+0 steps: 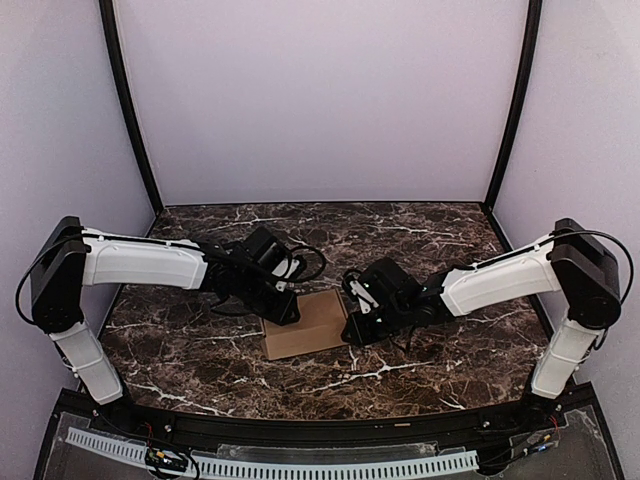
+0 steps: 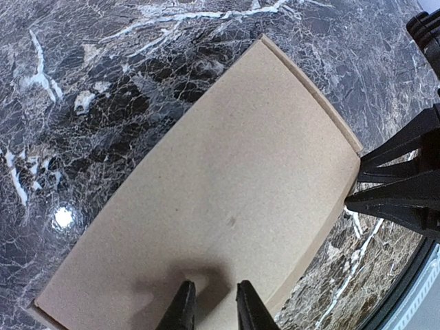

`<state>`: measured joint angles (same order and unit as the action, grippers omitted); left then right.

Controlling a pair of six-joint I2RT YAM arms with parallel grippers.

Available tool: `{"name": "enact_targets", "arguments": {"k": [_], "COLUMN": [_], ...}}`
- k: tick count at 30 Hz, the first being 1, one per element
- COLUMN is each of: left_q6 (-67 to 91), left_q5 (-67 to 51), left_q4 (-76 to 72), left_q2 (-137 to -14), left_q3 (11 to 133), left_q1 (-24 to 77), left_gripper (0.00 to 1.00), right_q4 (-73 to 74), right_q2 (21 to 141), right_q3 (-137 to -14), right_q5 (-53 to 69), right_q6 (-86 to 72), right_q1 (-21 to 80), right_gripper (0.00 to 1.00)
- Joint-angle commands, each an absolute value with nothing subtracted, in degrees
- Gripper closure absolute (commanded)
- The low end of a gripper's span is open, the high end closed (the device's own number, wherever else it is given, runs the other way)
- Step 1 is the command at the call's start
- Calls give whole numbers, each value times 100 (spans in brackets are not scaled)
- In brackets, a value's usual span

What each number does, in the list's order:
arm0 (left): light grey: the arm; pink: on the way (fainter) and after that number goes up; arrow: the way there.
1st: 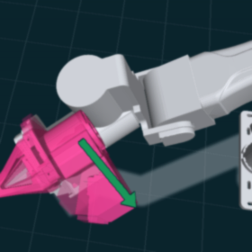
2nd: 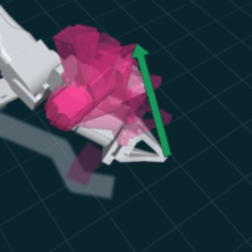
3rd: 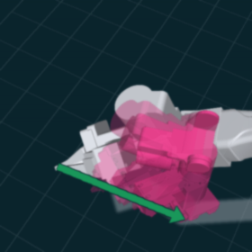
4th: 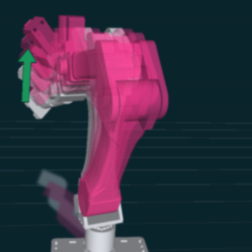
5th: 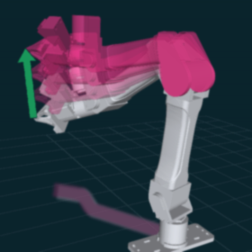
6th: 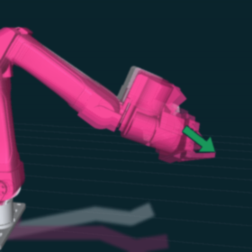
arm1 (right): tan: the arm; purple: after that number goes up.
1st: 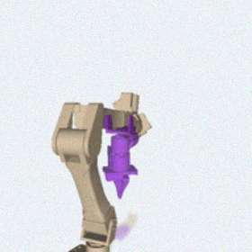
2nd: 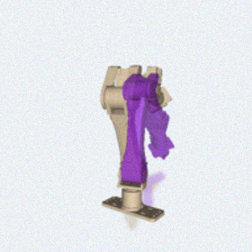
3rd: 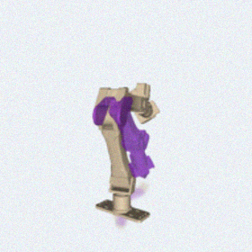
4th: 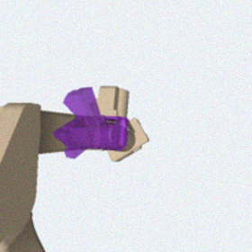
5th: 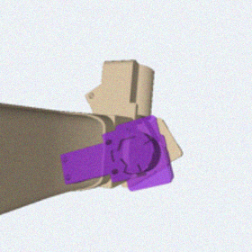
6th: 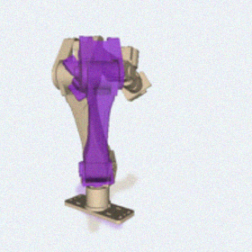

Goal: Fold the paper box

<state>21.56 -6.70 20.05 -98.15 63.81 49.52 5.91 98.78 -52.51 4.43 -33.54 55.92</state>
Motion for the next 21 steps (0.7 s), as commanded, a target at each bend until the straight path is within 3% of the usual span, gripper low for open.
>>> {"name": "enact_targets", "arguments": {"k": [1, 21], "left_q6": [2092, 2092], "left_q5": [-870, -902], "left_q4": [2180, 2188], "left_q2": [-9748, -9739], "left_q3": [6180, 6153], "left_q1": [4989, 4991], "left_gripper": [79, 79], "right_q4": [750, 645], "right_q2": [9831, 9996], "right_q3": [-5330, -5433], "right_q5": [247, 147], "right_q6": [-3388, -3278], "right_q1": [5593, 5590], "right_gripper": [78, 84]}}
